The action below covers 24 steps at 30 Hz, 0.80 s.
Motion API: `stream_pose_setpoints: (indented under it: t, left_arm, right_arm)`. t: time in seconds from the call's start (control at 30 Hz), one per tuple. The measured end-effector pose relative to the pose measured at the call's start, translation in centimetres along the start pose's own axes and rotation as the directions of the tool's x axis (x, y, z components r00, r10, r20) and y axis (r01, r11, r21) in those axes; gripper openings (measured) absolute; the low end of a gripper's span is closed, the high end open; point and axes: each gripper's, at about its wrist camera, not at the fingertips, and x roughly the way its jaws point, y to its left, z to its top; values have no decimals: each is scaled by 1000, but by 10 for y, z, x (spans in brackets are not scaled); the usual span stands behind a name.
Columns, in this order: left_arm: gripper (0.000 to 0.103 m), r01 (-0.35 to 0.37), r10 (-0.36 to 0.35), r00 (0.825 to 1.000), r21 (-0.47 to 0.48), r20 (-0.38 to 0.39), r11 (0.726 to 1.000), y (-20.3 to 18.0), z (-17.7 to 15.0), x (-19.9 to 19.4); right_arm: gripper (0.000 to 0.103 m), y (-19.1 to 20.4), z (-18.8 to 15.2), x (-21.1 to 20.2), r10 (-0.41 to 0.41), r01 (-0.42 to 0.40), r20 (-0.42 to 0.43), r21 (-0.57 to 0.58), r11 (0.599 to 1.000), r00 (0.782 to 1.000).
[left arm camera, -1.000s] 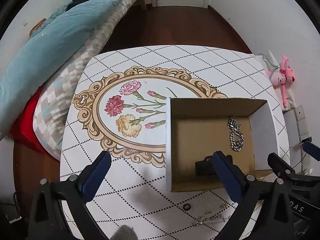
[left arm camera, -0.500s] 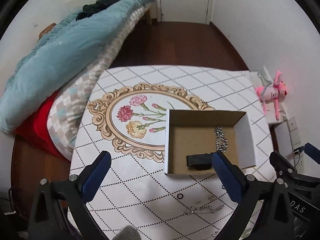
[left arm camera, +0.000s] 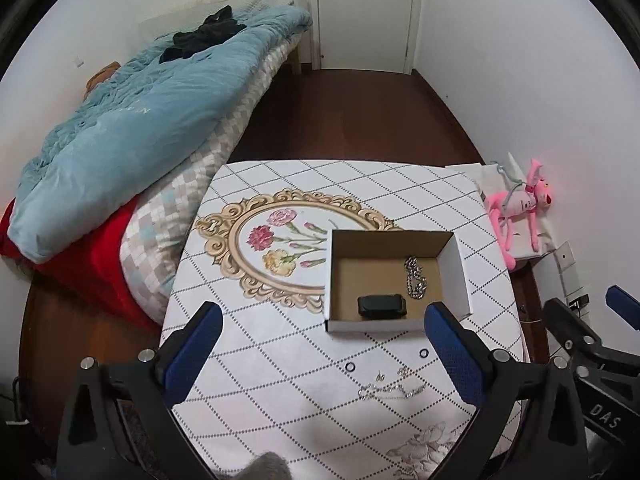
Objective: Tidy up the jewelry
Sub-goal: 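Grasp the wooden bead bracelet with the right tool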
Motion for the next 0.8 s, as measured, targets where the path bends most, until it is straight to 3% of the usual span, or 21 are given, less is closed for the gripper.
stream_pose_setpoints:
  t: [0.13, 0.33, 0.4, 0.47, 0.7, 0.8]
  left_arm:
    - [103, -28, 28, 1000, -2, -3, 1000, 4, -14, 5]
    - [103, -61, 61, 994, 1, -89, 998, 11, -50, 54]
    - [102, -61, 61, 989, 7, -133, 998, 13, -64, 75]
    - [100, -50, 50, 983, 7, -177, 999, 13, -76, 93]
    - [82, 26, -12, 961, 45, -276, 999, -1, -110, 136]
    - [81, 65, -46, 954, 53, -297, 996, -8, -117, 144]
  right_arm:
    - [102, -11, -13, -3, 14, -14, -13, 32, 999, 1000]
    - [102, -38, -50, 49, 15, -3, -140, 91, 996, 990]
    - [96, -47, -64, 73, 10, 9, -183, 104, 994, 983]
    - [81, -56, -79, 99, 5, 25, -234, 125, 992, 972]
    - [62, -73, -113, 157, -10, 61, -318, 150, 987, 948]
    - [51, -73, -120, 169, -2, 57, -335, 156, 986, 942]
